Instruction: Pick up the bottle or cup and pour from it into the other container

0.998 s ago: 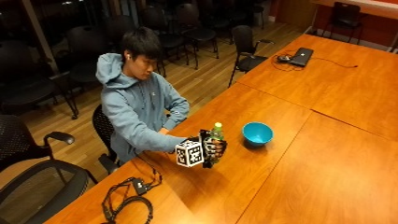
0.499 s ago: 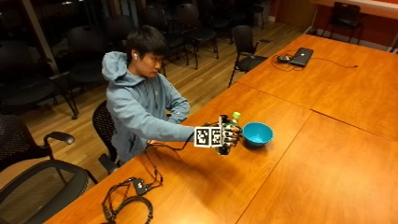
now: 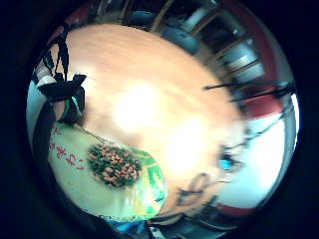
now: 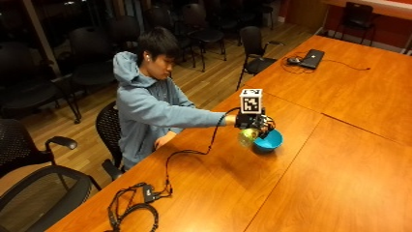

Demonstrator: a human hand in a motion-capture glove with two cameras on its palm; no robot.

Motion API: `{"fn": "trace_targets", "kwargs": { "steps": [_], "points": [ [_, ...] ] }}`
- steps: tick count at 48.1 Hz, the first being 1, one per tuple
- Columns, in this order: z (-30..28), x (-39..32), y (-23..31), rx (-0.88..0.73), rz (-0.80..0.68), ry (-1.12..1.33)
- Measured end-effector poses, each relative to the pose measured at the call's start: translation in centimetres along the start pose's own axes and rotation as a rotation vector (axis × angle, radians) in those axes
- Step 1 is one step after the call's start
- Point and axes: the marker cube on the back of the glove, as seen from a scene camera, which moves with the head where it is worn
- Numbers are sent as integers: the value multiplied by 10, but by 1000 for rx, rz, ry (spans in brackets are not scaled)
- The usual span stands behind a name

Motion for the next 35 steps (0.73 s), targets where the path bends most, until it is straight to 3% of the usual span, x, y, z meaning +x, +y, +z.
{"fn": "trace_targets", "kwargs": {
  "steps": [9,18,31,35],
  "points": [
    [4,-86,-29,-96,-124,641],
    [22,-139,-46,-103,-297,976],
    [61,-209,-49,-119,-428,1093],
    [64,-214,-51,-114,-398,1061]
  ]
}}
